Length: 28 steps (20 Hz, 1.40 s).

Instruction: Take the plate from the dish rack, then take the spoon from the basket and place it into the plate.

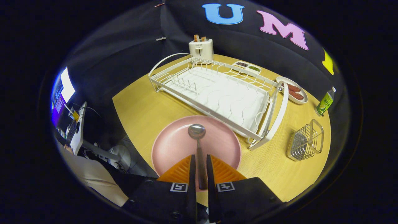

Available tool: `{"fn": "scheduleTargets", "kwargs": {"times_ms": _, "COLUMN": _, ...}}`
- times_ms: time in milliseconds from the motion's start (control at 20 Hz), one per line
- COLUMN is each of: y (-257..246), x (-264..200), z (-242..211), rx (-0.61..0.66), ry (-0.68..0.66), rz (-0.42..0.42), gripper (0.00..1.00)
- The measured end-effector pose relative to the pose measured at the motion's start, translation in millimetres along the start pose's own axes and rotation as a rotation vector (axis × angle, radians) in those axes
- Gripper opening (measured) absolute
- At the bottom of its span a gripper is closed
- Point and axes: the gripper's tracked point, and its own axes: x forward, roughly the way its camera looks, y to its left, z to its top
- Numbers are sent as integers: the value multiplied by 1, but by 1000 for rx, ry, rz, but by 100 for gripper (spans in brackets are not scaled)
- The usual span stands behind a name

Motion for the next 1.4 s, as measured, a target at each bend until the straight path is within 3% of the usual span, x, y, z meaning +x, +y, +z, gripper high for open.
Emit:
{"fn": "scheduleTargets", "kwargs": {"times_ms": 100, "y": -3, "x": 2, "z": -8, "rx": 11, "ry": 21, "rz": -2, "gripper": 26}}
{"fn": "scheduleTargets", "kwargs": {"times_ms": 150, "y": -4, "x": 3, "z": -9, "rx": 16, "ry": 21, "rz": -11, "gripper": 36}}
{"fn": "scheduleTargets", "kwargs": {"times_ms": 200, "y": -7, "x": 2, "z": -8, "rx": 20, "ry": 20, "rz": -19, "gripper": 54}}
{"fn": "scheduleTargets", "kwargs": {"times_ms": 300, "y": -9, "x": 2, "z": -5, "rx": 38, "ry": 16, "rz": -27, "gripper": 75}}
{"fn": "scheduleTargets", "kwargs": {"times_ms": 500, "y": -8, "x": -6, "z": 8, "rx": 82, "ry": -15, "rz": -24, "gripper": 100}}
{"fn": "scheduleTargets", "kwargs": {"times_ms": 850, "y": -24, "x": -67, "z": 82, "rx": 127, "ry": -223, "rz": -79, "gripper": 100}}
{"fn": "scheduleTargets", "kwargs": {"times_ms": 1100, "y": -76, "x": -140, "z": 146, "rx": 144, "ry": -415, "rz": -218, "gripper": 99}}
{"fn": "scheduleTargets", "kwargs": {"times_ms": 1400, "y": -149, "x": -238, "z": 196, "rx": 101, "ry": -602, "rz": -443, "gripper": 98}}
